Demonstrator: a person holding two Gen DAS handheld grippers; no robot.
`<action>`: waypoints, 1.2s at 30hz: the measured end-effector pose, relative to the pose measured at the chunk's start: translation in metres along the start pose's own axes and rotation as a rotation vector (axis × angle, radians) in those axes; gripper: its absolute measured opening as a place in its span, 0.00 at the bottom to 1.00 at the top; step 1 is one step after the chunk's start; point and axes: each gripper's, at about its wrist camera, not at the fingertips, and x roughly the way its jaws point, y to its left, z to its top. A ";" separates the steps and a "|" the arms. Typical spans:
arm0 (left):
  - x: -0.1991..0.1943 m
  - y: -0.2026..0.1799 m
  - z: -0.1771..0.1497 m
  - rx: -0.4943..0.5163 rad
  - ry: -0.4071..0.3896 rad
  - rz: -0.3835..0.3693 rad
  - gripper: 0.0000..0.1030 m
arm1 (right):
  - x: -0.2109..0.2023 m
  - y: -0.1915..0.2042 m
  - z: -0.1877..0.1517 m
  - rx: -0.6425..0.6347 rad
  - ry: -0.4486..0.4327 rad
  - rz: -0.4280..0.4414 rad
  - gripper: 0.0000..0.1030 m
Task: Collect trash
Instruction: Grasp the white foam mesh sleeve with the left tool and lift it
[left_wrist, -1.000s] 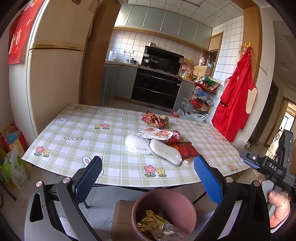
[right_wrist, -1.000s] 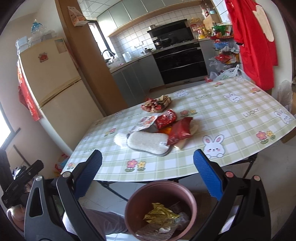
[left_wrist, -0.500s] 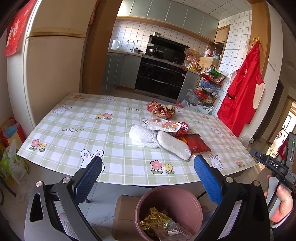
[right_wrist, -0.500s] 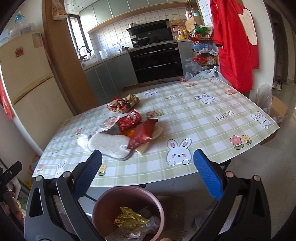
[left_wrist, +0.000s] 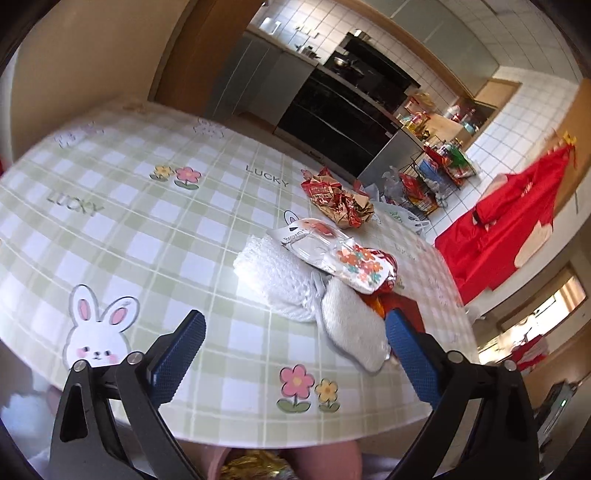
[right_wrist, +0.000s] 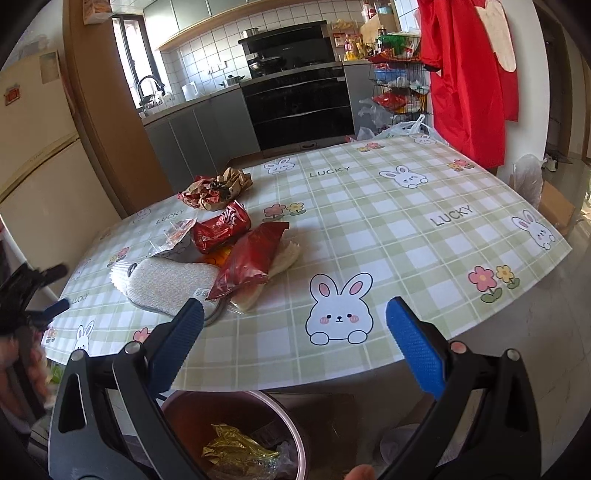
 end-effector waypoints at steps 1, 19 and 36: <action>0.014 0.005 0.006 -0.043 0.019 -0.007 0.88 | 0.005 -0.001 0.000 -0.001 0.007 0.005 0.95; 0.114 0.047 0.025 -0.387 0.099 -0.041 0.34 | 0.039 0.001 0.005 -0.085 0.083 -0.010 0.95; -0.033 0.028 0.066 0.087 -0.194 0.085 0.31 | 0.052 0.018 0.032 -0.108 0.105 0.093 0.95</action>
